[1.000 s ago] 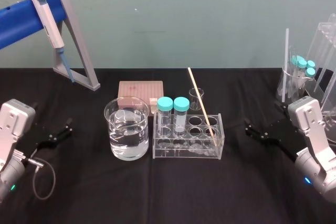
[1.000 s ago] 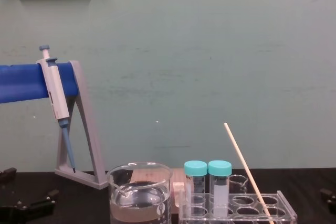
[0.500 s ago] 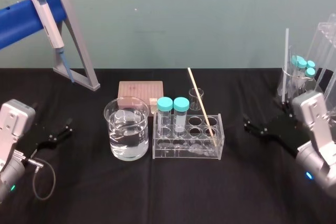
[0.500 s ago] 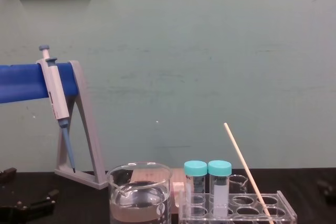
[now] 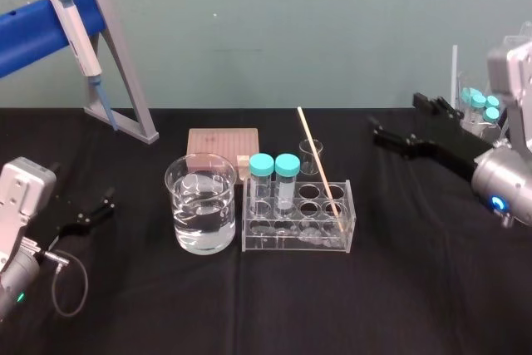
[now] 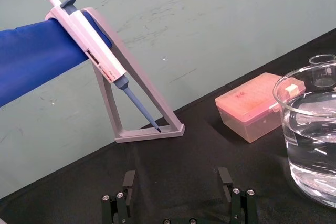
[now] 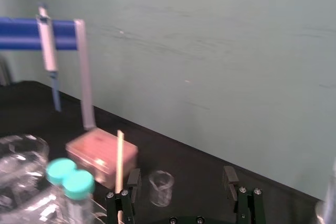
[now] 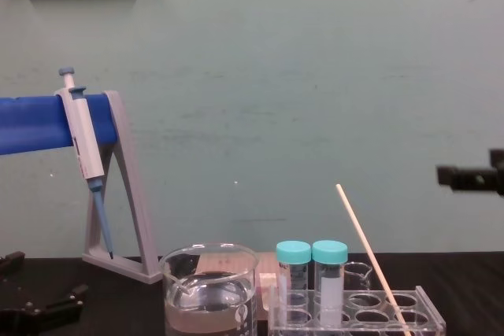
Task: Hold the thermometer with one hand and immerse one end into the beaker, then reinsert it into the test tube rack.
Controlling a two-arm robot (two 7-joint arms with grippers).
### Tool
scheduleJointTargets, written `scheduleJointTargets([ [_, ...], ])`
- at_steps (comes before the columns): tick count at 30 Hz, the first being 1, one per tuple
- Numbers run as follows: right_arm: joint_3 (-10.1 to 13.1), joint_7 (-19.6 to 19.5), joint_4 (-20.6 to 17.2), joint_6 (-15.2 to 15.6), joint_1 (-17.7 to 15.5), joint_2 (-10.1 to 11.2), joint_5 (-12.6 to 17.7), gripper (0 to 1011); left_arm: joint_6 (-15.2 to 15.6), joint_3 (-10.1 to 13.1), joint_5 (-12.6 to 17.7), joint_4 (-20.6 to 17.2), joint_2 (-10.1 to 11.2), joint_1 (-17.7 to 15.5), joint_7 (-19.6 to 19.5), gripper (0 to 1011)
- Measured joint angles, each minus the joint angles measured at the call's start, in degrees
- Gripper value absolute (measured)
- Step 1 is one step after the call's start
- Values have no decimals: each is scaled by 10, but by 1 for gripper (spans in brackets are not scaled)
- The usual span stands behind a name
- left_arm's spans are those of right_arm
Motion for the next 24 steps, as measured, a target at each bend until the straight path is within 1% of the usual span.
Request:
scheduleJointTargets([
  [1, 1, 6, -3, 11, 5, -1, 5, 1003, 0, 0, 0, 0, 0, 0, 0, 1004],
  [2, 1, 16, -8, 32, 14, -4, 12, 1003, 0, 0, 0, 0, 0, 0, 0, 1004],
  [5, -5, 27, -14, 65, 30, -9, 18, 1003, 0, 0, 0, 0, 0, 0, 0, 1004],
  [6, -11, 32, -17, 88, 40, -12, 19, 1003, 0, 0, 0, 0, 0, 0, 0, 1004],
  [7, -15, 35, -18, 100, 45, -15, 19, 1003, 0, 0, 0, 0, 0, 0, 0, 1004],
  [8, -21, 38, -20, 120, 55, -19, 19, 1003, 0, 0, 0, 0, 0, 0, 0, 1004],
  [9, -21, 38, -20, 120, 55, -19, 19, 1003, 0, 0, 0, 0, 0, 0, 0, 1004],
  [10, -30, 41, -20, 144, 66, -25, 19, 1003, 0, 0, 0, 0, 0, 0, 0, 1004],
  [12, -36, 44, -20, 161, 74, -29, 19, 1003, 0, 0, 0, 0, 0, 0, 0, 1004],
  [13, -44, 46, -20, 175, 82, -33, 18, 1003, 0, 0, 0, 0, 0, 0, 0, 1004],
  [16, -58, 46, -14, 195, 99, -45, 10, 1003, 0, 0, 0, 0, 0, 0, 0, 1004],
  [18, -62, 45, -10, 201, 106, -51, 5, 1003, 0, 0, 0, 0, 0, 0, 0, 1004],
  [21, -72, 40, 9, 215, 124, -69, -6, 1003, 0, 0, 0, 0, 0, 0, 0, 1004],
  [22, -72, 40, 9, 215, 124, -69, -6, 1003, 0, 0, 0, 0, 0, 0, 0, 1004],
  [23, -75, 37, 17, 223, 131, -77, -10, 1003, 0, 0, 0, 0, 0, 0, 0, 1004],
  [24, -77, 35, 21, 227, 134, -80, -12, 1003, 0, 0, 0, 0, 0, 0, 0, 1004],
])
